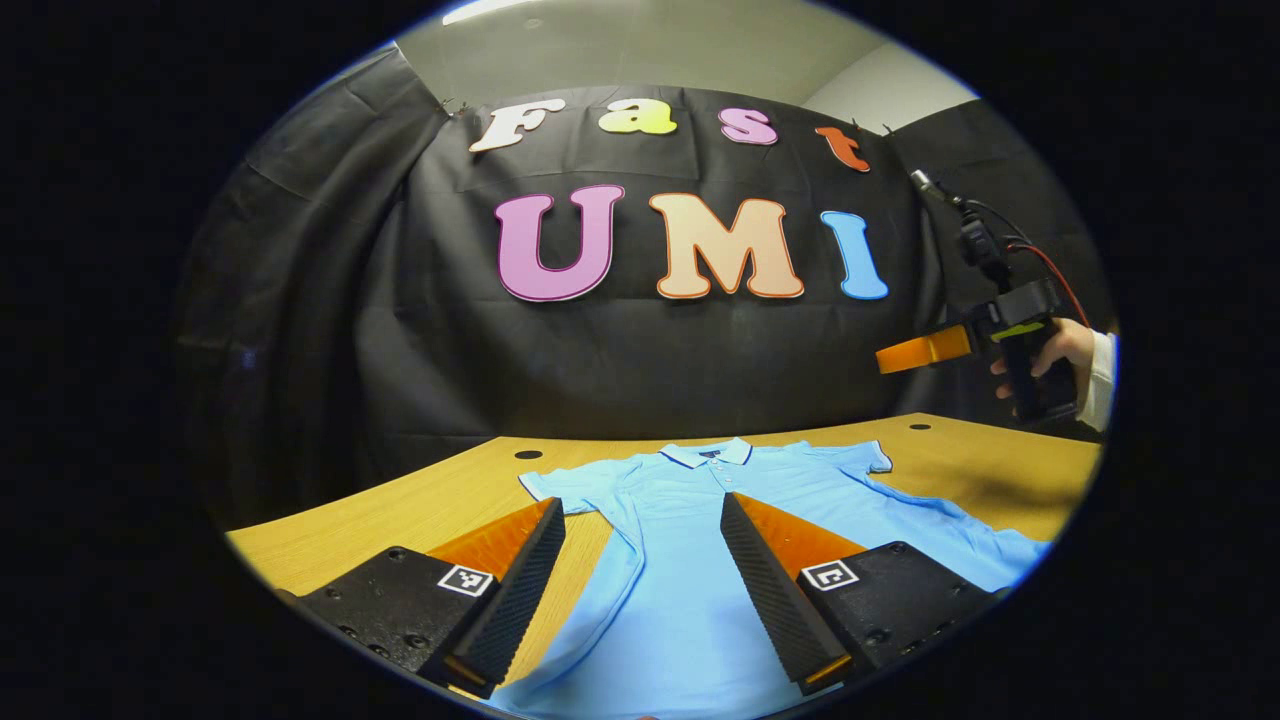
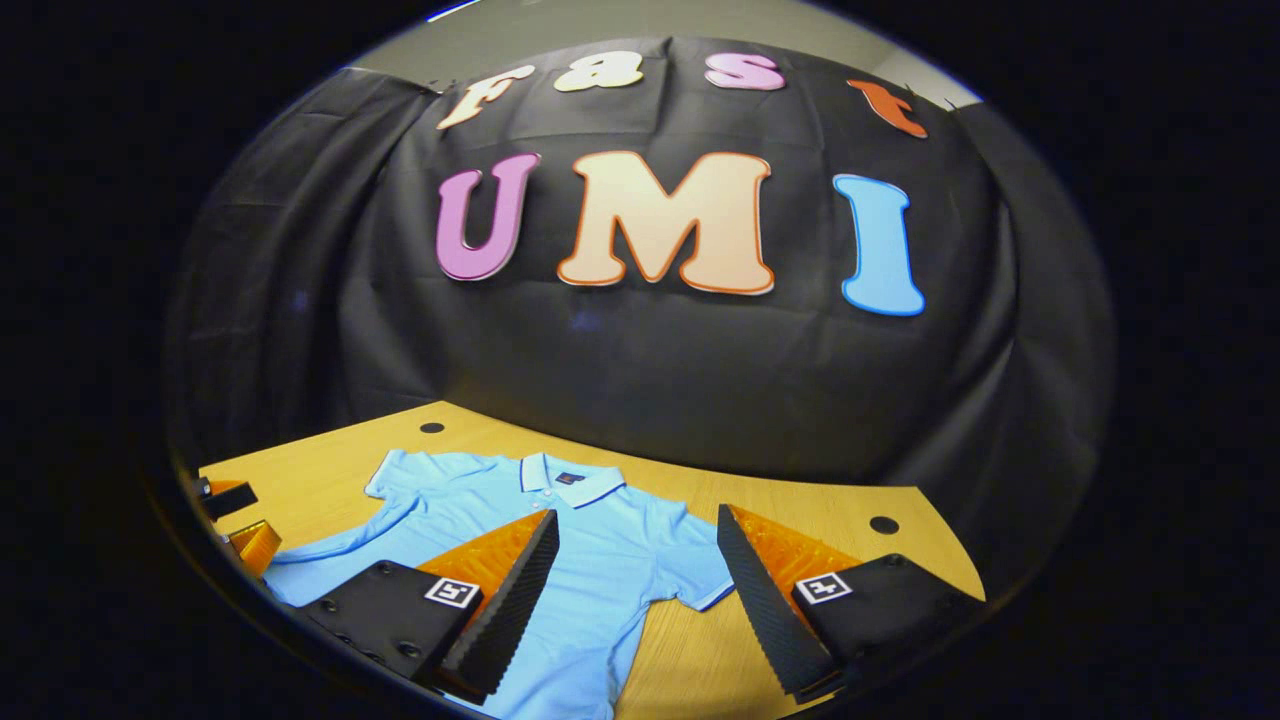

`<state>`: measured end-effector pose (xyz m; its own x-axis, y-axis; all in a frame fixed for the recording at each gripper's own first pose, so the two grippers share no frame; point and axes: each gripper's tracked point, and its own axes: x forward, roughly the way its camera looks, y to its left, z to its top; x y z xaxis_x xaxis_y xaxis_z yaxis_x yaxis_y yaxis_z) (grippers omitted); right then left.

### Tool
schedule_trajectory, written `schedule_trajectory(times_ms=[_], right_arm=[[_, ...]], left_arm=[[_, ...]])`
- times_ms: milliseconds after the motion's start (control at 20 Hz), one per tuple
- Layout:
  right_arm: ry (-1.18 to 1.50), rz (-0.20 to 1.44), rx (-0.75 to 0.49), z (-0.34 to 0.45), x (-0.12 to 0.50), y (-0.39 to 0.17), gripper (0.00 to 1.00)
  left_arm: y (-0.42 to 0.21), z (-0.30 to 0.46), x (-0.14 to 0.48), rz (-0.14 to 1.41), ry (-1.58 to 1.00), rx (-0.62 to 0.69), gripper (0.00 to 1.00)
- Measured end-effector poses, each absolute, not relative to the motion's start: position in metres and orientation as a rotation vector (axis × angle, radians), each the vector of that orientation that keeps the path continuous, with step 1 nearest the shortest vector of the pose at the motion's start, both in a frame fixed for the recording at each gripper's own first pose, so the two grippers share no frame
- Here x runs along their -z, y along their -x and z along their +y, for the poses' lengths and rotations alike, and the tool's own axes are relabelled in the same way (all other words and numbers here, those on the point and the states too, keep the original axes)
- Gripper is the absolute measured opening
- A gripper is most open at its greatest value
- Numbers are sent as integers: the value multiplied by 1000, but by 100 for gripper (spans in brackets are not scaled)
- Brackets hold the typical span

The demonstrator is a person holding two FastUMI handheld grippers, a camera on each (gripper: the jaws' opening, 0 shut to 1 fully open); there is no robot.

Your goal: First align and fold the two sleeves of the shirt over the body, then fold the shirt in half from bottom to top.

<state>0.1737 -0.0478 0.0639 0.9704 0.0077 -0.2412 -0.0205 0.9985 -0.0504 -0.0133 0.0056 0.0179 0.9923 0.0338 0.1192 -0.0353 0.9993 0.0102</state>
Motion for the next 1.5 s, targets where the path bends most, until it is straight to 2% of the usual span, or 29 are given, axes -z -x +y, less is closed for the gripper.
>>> schedule_trajectory(times_ms=[300, 550, 750, 1050, 1250, 1500], right_arm=[[47, 348, 78, -98, -34, -244, 98], [23, 482, 150, -130, 30, -276, 100], [-5, 563, 192, -147, 75, -286, 99], [-40, 640, 220, -159, 110, -291, 98], [-42, 651, 213, -157, 117, -296, 99], [-67, 667, 207, -152, 123, -297, 96]], left_arm=[[13, 5, -18, -119, -10, -34, 95], [13, 5, -18, -118, -9, -33, 95], [13, 5, -18, -118, -7, -32, 96], [13, 5, -18, -118, -8, -32, 95], [12, 5, -18, -117, -7, -31, 96], [13, 6, -18, -119, -10, -31, 95]])
